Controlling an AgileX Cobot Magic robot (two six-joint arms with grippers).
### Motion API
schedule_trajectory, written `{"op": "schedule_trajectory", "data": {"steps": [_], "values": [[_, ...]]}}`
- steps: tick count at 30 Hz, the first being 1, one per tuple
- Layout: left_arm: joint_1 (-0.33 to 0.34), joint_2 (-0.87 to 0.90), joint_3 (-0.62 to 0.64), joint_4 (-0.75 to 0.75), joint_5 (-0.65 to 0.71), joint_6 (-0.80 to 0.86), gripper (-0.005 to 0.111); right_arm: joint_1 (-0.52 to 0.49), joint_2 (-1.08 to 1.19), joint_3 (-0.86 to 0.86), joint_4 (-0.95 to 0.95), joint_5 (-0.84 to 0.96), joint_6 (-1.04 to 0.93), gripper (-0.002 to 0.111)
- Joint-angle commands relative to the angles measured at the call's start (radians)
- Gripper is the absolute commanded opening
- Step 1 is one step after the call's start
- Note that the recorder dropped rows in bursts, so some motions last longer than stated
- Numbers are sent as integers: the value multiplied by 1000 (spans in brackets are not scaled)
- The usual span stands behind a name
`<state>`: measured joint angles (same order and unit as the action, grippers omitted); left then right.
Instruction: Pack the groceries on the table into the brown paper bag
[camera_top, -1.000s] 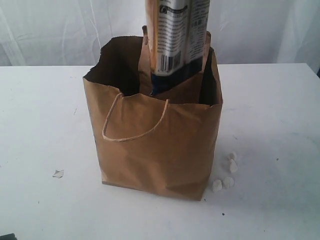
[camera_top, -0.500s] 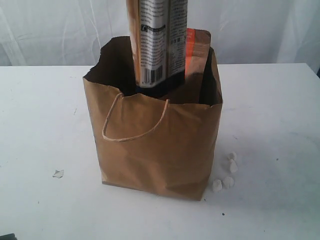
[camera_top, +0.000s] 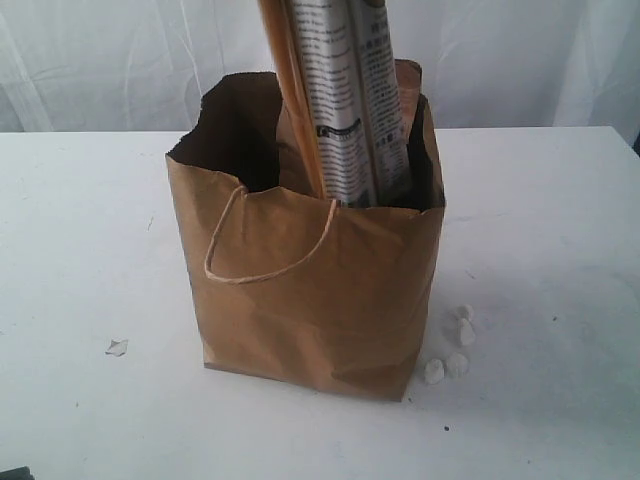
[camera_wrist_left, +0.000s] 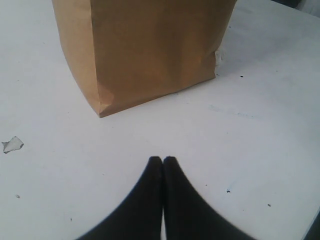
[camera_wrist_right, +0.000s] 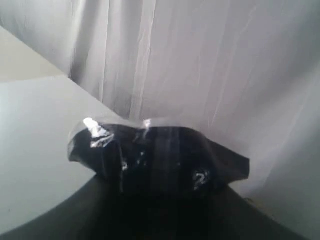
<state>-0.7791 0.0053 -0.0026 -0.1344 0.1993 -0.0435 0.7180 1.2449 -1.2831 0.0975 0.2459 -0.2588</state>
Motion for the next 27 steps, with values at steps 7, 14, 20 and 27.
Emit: {"op": "schedule_trajectory", "data": {"steps": [7, 14, 20, 27], "values": [[0, -5, 3, -7, 5, -2, 0, 2, 18, -22, -5, 16, -98, 0], [0, -5, 3, -7, 5, 0, 0, 2, 53, -22, 0, 77, -104, 0], [0, -5, 3, -7, 5, 0, 0, 2, 76, -22, 2, 103, -108, 0], [0, -5, 3, -7, 5, 0, 0, 2, 95, -22, 2, 164, -139, 0]]}}
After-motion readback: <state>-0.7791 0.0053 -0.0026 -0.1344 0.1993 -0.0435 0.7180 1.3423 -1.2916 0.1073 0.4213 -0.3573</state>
